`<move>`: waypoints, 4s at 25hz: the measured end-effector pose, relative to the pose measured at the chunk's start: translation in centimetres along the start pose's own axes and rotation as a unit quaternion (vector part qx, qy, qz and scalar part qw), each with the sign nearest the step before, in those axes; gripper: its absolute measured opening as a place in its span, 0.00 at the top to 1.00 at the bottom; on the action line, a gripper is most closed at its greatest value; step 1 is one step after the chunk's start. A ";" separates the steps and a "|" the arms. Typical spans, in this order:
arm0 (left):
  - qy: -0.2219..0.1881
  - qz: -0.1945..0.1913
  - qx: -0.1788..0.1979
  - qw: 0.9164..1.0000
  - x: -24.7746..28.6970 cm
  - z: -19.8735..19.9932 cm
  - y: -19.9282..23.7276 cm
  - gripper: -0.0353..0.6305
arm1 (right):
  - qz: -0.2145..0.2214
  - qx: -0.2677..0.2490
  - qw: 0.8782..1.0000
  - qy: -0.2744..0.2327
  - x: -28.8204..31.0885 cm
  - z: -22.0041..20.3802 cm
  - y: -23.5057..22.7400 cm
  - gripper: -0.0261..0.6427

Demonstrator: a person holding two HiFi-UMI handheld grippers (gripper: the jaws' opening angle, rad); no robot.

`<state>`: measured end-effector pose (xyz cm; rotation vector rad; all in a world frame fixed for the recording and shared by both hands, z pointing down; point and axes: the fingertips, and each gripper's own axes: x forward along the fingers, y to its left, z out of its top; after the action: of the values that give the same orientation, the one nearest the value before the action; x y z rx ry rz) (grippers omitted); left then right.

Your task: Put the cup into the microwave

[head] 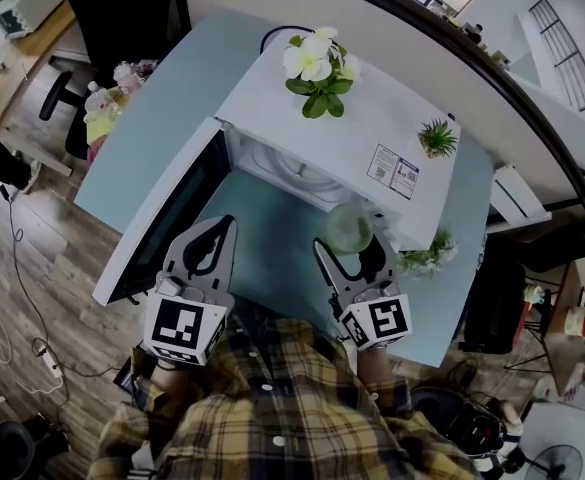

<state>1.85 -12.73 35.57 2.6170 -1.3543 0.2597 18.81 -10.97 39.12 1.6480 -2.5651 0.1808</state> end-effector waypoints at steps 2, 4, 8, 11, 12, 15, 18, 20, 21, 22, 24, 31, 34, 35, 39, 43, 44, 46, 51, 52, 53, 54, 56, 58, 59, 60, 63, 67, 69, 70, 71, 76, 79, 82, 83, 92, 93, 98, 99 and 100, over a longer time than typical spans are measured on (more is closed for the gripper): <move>0.002 -0.005 -0.001 1.000 0.1 -0.1 0.2 0.96 | -0.001 0.001 1.000 0.001 0.4 0.0 0.2 0.43; 0.005 -0.013 -0.004 1.000 0.2 -0.2 0.1 0.96 | -0.002 0.001 1.000 0.004 0.7 -0.2 0.5 0.43; 0.008 -0.029 -0.001 1.000 0.4 -0.5 -0.2 0.96 | -0.003 -0.001 1.000 0.008 1.1 -0.4 1.1 0.43; 0.016 -0.039 -0.005 0.999 0.4 -1.2 -0.4 0.96 | -0.003 -0.004 1.000 0.012 1.2 -0.6 1.3 0.43; 0.019 -0.040 -0.006 0.999 0.3 -1.4 -0.5 0.96 | -0.002 -0.005 1.000 0.013 1.2 -0.8 1.3 0.43; 0.023 -0.048 -0.009 0.999 0.2 -1.9 -0.8 0.96 | -0.001 -0.005 1.000 0.019 1.5 -1.3 1.4 0.43; 0.027 -0.055 -0.011 0.998 0.0 -2.2 -1.1 0.96 | 0.002 -0.002 1.000 0.024 1.9 -2.0 1.7 0.43; 0.033 -0.059 -0.009 0.998 -0.2 -2.5 -1.2 0.96 | 0.003 0.000 1.000 0.026 2.3 -2.4 1.9 0.43; 0.034 -0.060 -0.009 0.998 -0.2 -2.6 -1.3 0.96 | 0.003 0.001 1.000 0.026 2.5 -2.6 1.9 0.43; 0.036 -0.060 -0.009 0.997 -0.2 -2.7 -1.3 0.96 | 0.003 0.003 1.000 0.027 2.7 -2.9 2.0 0.43; 0.037 -0.061 -0.011 0.997 -0.3 -2.9 -1.3 0.96 | 0.000 0.009 1.000 0.028 3.2 -3.4 2.0 0.43; 0.046 -0.069 -0.018 0.996 0.2 -3.9 -1.7 0.96 | -0.008 0.019 0.999 0.035 4.4 -4.9 1.0 0.43; 0.050 -0.070 -0.026 0.996 0.2 -4.5 -1.9 0.96 | -0.013 0.020 0.999 0.037 5.0 -5.5 0.7 0.43; 0.050 -0.070 -0.029 0.996 0.2 -4.6 -1.9 0.96 | -0.017 0.023 0.999 0.038 5.3 -5.8 0.5 0.43; 0.054 -0.073 -0.038 0.995 0.4 -5.3 -2.1 0.96 | -0.036 0.043 0.998 0.039 6.2 -6.9 0.0 0.43; 0.059 -0.072 -0.046 0.995 0.2 -6.0 -2.2 0.96 | -0.042 0.036 0.998 0.043 7.5 -7.8 -0.2 0.43; 0.061 -0.071 -0.049 0.994 0.2 -6.2 -2.1 0.96 | -0.042 0.031 0.998 0.042 7.8 -8.0 -0.2 0.43; 0.065 -0.069 -0.053 0.994 0.2 -6.7 -2.0 0.96 | -0.041 0.021 0.998 0.038 8.6 -8.1 -0.2 0.43; 0.071 -0.074 -0.064 0.993 0.6 -7.6 -2.2 0.96 | -0.045 -0.003 0.999 0.030 10.3 -8.2 -0.4 0.43; 0.073 -0.076 -0.064 0.992 0.6 -7.7 -2.3 0.96 | -0.047 -0.005 0.998 0.029 10.6 -8.2 -0.5 0.43; 0.075 -0.078 -0.065 0.992 0.6 -7.9 -2.4 0.96 | -0.049 -0.005 0.998 0.029 10.8 -8.3 -0.6 0.43; 0.077 -0.080 -0.065 0.992 0.7 -8.1 -2.4 0.96 | -0.051 -0.005 0.998 0.028 11.0 -8.4 -0.8 0.43; 0.081 -0.083 -0.067 0.991 0.7 -8.4 -2.5 0.96 | -0.058 -0.006 0.998 0.027 11.4 -8.6 -1.2 0.43; 0.082 -0.084 -0.068 0.991 0.7 -8.5 -2.4 0.96 | -0.064 -0.007 0.998 0.026 12.0 -8.7 -1.5 0.43; 0.082 -0.084 -0.068 0.991 0.7 -8.5 -2.3 0.96 | -0.066 -0.007 0.997 0.026 12.2 -8.8 -1.6 0.43; 0.082 -0.084 -0.069 0.991 0.7 -8.5 -2.3 0.96 | -0.068 -0.007 0.997 0.025 12.5 -8.8 -1.8 0.43; 0.083 -0.084 -0.071 0.990 0.8 -8.6 -2.1 0.96 | -0.077 -0.007 0.997 0.027 13.2 -9.0 -2.1 0.43; 0.083 -0.082 -0.075 0.990 0.8 -8.7 -1.6 0.96 | -0.085 -0.006 0.996 0.031 14.0 -9.4 -2.1 0.43; 0.082 -0.081 -0.076 0.991 0.8 -8.7 -1.4 0.96 | -0.086 -0.003 0.996 0.030 14.2 -9.6 -2.1 0.43; 0.081 -0.080 -0.076 0.991 0.8 -8.7 -1.2 0.96 | -0.087 -0.002 0.996 0.028 14.3 -9.7 -2.1 0.43; 0.080 -0.079 -0.077 0.991 0.8 -8.7 -1.1 0.96 | -0.089 -0.001 0.996 0.027 14.3 -9.7 -2.2 0.43; 0.079 -0.074 -0.079 0.991 0.6 -8.7 -0.6 0.96 | -0.106 0.020 0.994 0.018 15.0 -9.7 -2.8 0.43; 0.080 -0.074 -0.079 0.991 0.5 -8.9 -0.5 0.96 | -0.105 0.030 0.994 0.022 15.6 -10.0 -3.0 0.43; 0.080 -0.077 -0.081 0.991 0.4 -9.0 -0.8 0.96 | -0.102 0.042 0.993 0.035 15.9 -10.5 -3.1 0.43; 0.080 -0.077 -0.080 0.991 0.4 -9.0 -0.8 0.96 | -0.102 0.045 0.993 0.036 15.9 -10.6 -3.1 0.43; 0.078 -0.083 -0.073 0.991 0.5 -8.9 -1.2 0.96 | -0.105 0.042 0.993 0.038 14.1 -10.8 -2.9 0.43; 0.078 -0.084 -0.072 0.991 0.6 -8.9 -1.2 0.96 | -0.105 0.036 0.993 0.040 13.8 -10.9 -2.7 0.43; 0.078 -0.086 -0.070 0.991 0.7 -8.9 -1.4 0.96 | -0.117 0.011 0.992 0.054 12.7 -11.9 -2.3 0.47; 0.078 -0.087 -0.069 0.991 0.8 -8.9 -1.5 0.96 | -0.119 0.006 0.991 0.056 12.6 -12.0 -2.4 0.52; 0.078 -0.086 -0.068 0.991 0.8 -8.9 -1.5 0.96 | -0.119 0.001 0.991 0.058 12.6 -12.0 -2.3 0.58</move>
<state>2.88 -10.38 44.28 2.5216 -1.0501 0.3253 15.83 -21.50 52.87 1.8669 -2.2630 0.2522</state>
